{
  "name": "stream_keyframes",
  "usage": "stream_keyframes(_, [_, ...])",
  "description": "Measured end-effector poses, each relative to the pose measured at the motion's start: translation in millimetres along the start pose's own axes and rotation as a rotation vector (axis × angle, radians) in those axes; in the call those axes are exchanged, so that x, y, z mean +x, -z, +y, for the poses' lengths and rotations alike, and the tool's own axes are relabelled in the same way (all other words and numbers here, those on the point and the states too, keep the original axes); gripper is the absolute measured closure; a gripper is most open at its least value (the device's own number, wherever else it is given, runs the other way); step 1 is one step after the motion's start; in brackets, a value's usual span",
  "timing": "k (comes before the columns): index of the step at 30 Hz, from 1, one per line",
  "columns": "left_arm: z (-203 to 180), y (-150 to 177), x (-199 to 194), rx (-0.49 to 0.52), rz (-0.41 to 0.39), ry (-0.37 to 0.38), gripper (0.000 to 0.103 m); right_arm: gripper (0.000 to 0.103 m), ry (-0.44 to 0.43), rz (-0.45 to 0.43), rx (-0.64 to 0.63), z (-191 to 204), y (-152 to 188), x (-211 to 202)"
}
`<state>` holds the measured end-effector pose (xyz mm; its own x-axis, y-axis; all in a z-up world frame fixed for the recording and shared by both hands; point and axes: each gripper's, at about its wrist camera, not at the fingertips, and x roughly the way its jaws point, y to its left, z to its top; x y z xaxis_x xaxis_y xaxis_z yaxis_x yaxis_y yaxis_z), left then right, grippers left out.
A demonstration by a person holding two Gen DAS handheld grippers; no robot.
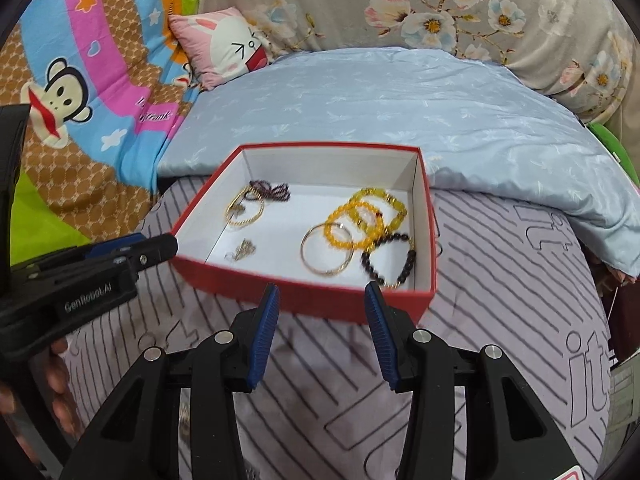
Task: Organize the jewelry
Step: 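Move both open tools back over the silver watch and pendant, then grasp the silver wristwatch with the right tool while the left tool grasps the silver pendant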
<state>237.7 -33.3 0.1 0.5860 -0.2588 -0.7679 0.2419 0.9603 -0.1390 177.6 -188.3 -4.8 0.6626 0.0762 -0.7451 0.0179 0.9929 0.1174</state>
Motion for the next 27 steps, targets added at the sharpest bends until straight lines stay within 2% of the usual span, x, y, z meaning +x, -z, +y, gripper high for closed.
stream_keyframes(13, [28.6, 70.8, -13.9, -0.033, 0.106, -0.048, 0.069, 0.059, -0.118, 0.137, -0.138, 50.3, 86.3, -7.4])
stream_keyframes(20, [37.0, 98.0, -15.4, -0.029, 0.154, -0.065, 0.079, 0.059, -0.149, 0.162, -0.209, 73.8, 101.7, -0.2])
stream_keyframes(22, [38.2, 102.0, -15.1, -0.023, 0.164, -0.068, 0.086, 0.059, -0.161, 0.167, -0.225, 79.0, 102.9, 2.7])
stream_keyframes(27, [41.1, 108.5, -13.2, -0.028, 0.184, -0.072, 0.087, 0.059, -0.166, 0.186, -0.251, 89.1, 104.9, 13.5])
